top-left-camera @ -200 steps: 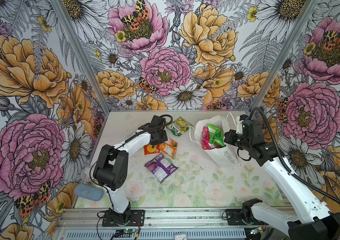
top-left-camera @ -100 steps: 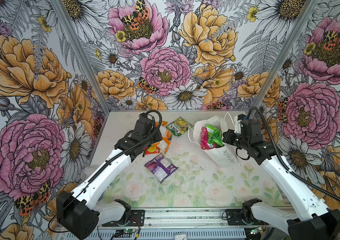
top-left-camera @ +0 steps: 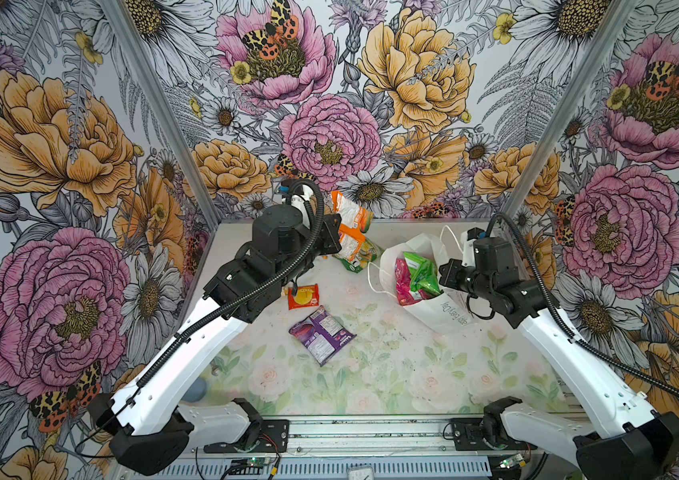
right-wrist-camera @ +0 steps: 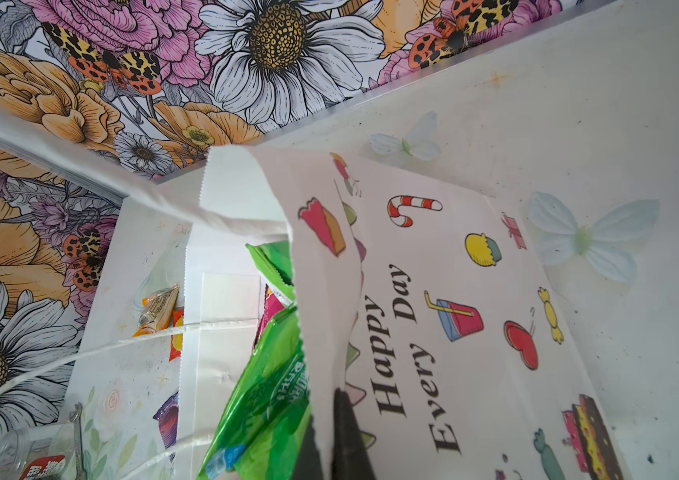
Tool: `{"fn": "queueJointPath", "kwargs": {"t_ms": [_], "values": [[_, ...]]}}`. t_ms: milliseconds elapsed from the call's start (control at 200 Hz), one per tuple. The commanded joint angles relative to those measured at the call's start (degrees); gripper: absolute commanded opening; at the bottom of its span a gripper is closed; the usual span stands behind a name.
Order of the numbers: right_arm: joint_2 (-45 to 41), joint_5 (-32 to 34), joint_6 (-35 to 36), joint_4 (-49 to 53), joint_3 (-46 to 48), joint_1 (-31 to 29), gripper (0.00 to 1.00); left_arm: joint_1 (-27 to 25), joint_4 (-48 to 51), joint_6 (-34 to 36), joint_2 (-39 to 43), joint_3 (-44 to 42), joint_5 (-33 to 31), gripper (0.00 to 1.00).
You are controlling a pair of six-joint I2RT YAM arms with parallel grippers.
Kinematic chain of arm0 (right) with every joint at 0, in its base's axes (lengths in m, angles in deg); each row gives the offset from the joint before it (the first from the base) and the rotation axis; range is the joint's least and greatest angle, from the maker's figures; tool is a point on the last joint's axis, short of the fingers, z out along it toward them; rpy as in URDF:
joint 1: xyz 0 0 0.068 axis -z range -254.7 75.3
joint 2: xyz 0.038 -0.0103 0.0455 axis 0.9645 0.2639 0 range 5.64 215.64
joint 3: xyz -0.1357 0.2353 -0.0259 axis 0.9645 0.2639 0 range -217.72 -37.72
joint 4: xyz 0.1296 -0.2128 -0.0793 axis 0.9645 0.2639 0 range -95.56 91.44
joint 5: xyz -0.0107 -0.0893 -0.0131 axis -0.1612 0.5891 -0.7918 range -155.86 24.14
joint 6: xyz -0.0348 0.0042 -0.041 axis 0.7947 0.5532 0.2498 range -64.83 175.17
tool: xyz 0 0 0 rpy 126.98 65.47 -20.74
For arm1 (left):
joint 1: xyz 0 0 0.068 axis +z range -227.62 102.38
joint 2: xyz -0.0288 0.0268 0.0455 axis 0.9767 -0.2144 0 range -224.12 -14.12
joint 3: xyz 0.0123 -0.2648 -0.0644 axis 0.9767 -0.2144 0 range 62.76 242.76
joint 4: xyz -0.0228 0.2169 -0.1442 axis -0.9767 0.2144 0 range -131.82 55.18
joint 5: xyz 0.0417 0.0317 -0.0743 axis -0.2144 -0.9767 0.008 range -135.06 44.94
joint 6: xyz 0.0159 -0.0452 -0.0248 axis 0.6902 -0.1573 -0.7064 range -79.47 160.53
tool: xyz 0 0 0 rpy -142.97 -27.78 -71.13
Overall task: Place the snacks into the paper bag
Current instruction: 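Grasp the orange candy bag with the left gripper and lift it, then carry the orange candy bag over the paper bag and lower it in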
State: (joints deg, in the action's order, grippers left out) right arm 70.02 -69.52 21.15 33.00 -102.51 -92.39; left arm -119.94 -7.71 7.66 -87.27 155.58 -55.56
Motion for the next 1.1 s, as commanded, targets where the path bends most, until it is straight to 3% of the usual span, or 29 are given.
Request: {"fn": "queueJointPath", "kwargs": {"t_ms": [0, 300, 746, 1096], "values": [[0.3, 1.2, 0.6, -0.1, -2.5, -0.4, 0.0, -1.9, -0.9, -2.4, -4.5, 3.2, 1.2, 0.0], [0.3, 1.6, 0.6, -0.1, -2.8, -0.7, 0.0, -6.0, -2.0, -7.6, -13.7, 8.8, 5.9, 0.0], [0.0, 2.3, 0.6, 0.0, -2.6, -0.8, 0.0, -9.5, -4.4, -16.8, -20.7, 9.5, 9.9, 0.0], [-0.3, 2.4, 0.3, -0.2, -2.3, -0.9, 0.0, -10.5, -5.0, -20.8, -26.3, 11.4, 7.2, 0.0]]}}
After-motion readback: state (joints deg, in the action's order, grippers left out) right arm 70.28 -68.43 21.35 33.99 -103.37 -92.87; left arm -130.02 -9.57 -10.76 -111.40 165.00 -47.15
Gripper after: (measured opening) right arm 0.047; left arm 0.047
